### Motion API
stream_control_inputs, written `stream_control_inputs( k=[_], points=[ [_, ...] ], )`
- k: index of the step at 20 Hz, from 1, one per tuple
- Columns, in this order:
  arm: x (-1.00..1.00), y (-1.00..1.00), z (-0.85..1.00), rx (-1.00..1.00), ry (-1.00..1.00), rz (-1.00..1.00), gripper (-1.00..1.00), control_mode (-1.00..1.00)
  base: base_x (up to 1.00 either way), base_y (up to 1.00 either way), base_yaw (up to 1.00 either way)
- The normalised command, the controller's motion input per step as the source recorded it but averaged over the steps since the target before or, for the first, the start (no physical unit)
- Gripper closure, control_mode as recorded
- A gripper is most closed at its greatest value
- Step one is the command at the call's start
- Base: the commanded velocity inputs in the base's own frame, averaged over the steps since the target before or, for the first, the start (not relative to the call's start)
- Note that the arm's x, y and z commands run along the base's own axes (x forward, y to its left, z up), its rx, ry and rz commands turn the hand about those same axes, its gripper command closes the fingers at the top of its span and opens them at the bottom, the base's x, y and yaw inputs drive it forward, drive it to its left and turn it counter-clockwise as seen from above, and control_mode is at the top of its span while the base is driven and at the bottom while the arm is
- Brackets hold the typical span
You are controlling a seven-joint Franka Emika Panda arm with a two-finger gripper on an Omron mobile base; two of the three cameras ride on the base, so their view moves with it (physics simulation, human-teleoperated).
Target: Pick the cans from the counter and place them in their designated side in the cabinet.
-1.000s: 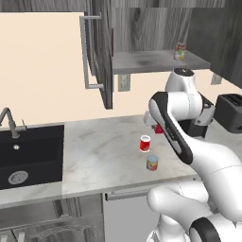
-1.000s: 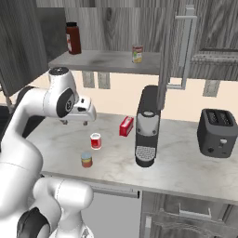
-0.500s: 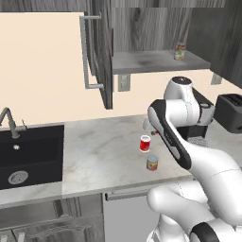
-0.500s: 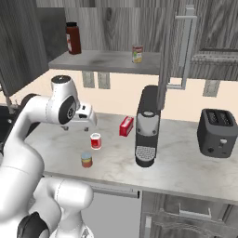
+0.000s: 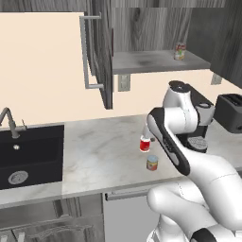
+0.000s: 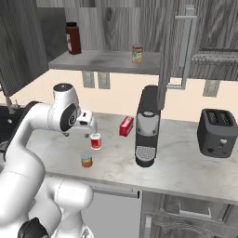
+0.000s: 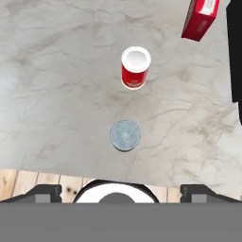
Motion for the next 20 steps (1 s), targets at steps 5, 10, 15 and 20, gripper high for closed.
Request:
stream_control_inputs(
  k=[5, 10, 15, 20],
  points=[
    [0.00, 0.00, -0.27, 0.00, 0.02, 0.00, -1.00, -1.00, 0.00, 0.00, 0.00],
    [0.00, 0.00, -0.26, 0.00, 0.00, 0.00, -1.00, -1.00, 0.00, 0.00, 0.00],
    [0.04, 0.00, -0.24, 0.00, 0.00, 0.00, -1.00, -1.00, 0.00, 0.00, 0.00],
    [0.07, 0.00, -0.24, 0.00, 0.00, 0.00, -1.00, -1.00, 0.00, 0.00, 0.00]
  ],
)
